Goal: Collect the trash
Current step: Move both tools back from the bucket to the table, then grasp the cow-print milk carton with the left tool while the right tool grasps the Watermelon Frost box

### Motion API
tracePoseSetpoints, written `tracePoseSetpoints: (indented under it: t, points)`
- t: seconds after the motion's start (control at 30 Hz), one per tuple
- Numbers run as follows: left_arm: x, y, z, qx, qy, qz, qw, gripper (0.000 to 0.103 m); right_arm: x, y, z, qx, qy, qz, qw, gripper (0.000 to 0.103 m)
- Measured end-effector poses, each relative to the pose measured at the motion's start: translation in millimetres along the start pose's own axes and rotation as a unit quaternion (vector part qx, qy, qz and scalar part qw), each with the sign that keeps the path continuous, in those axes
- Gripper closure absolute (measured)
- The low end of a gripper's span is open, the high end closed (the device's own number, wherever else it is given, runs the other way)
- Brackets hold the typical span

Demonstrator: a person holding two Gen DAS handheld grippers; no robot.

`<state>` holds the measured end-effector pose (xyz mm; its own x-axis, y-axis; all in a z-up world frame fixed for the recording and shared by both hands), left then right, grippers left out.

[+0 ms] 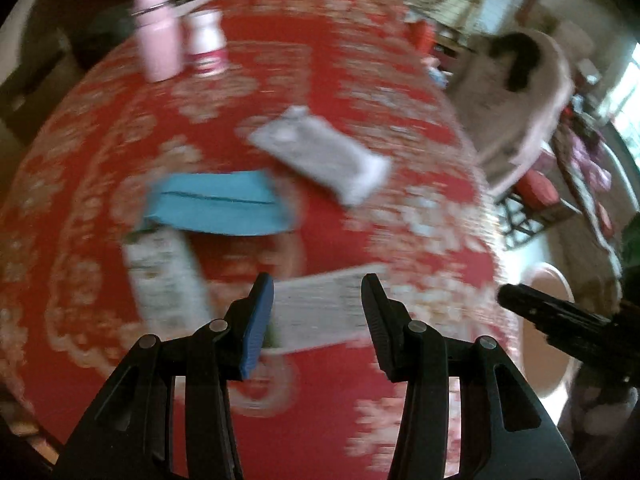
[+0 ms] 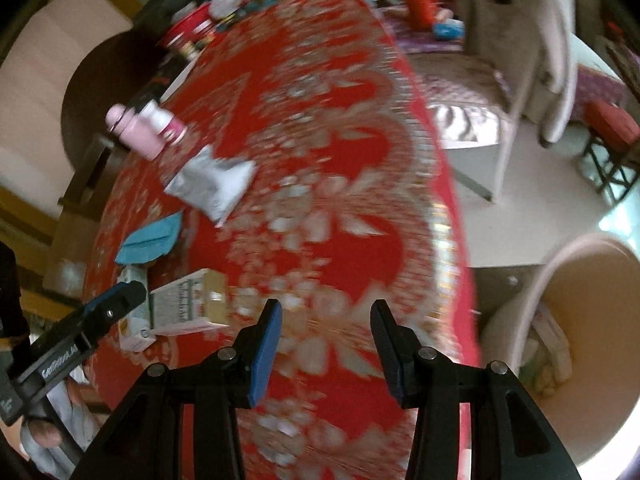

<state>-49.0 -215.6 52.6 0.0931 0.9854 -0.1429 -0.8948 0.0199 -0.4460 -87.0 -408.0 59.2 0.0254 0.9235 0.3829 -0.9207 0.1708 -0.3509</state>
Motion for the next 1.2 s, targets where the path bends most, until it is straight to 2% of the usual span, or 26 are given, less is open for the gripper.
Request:
tracePoseSetpoints:
  t: [0.17, 0.27, 0.4, 0.57, 0.63, 0.7, 0.8, 0.9, 0.97, 1.03, 1.2]
  points:
    - [55.8, -2.1, -12.0, 0.012, -0.047, 0.03, 0.9984, 0.059, 41.9, -13.8, -25.2, 0.012, -0.006, 0.041, 0.999, 0.059]
    - [76.3, 1.9, -22.1, 0.028, -0.059, 0.036, 0.9972, 0.059, 64.6, -26.9, -42.7, 0.021, -0.008, 0.061, 0.998, 0.059]
    - [91.5, 4.6, -21.4, 0.026, -0.073, 0.027, 0.9966, 0.059, 86.2, -37.8, -71.2, 0.039, -0.002, 0.085, 0.996, 0.059]
    - [103.7, 10.8, -20.8, 0.041, -0.044, 0.045, 0.9971, 0.056, 88.4, -27.4, -92.5, 0.075, 0.004, 0.095, 0.993, 0.059]
    - [102.9, 8.3, -14.6, 0.033, -0.019, 0.06, 0.9975, 0.057, 88.0, -17.7, -89.9, 0.082, 0.004, 0.106, 0.991, 0.059]
    - [101.1, 5.4, -12.1, 0.03, -0.018, 0.06, 0.9976, 0.057, 88.0, -5.5, -85.4, 0.094, 0.003, 0.114, 0.989, 0.059]
    - [97.0, 3.4, -13.7, 0.037, -0.011, 0.055, 0.9977, 0.057, 90.9, 15.7, -76.9, 0.114, -0.021, 0.117, 0.986, 0.059]
    - [96.5, 4.1, -16.2, 0.039, -0.014, 0.052, 0.9978, 0.056, 93.5, 23.5, -65.8, 0.1, -0.03, 0.119, 0.987, 0.059]
    - [97.6, 4.3, -16.9, 0.038, -0.018, 0.052, 0.9978, 0.056, 96.1, 23.9, -59.2, 0.09, -0.044, 0.116, 0.988, 0.054]
    - [101.4, 6.0, -20.2, 0.045, -0.018, 0.059, 0.9971, 0.054, 102.1, 25.1, -53.9, 0.082, -0.063, 0.119, 0.987, 0.038]
    - [109.4, 5.8, -19.2, 0.038, -0.018, 0.076, 0.9962, 0.053, 128.3, 35.1, -52.1, 0.079, -0.077, 0.167, 0.98, 0.038]
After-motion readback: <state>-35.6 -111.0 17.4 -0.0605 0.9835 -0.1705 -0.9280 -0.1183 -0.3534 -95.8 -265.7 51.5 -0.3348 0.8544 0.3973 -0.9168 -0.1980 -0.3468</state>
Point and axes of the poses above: each gripper's, at about its wrist camera, not at the fingertips, and z roughly against the way its jaws point, x to its left, y to its underside, the point moved 7 cm from there along -z, roughly the way its jaws point
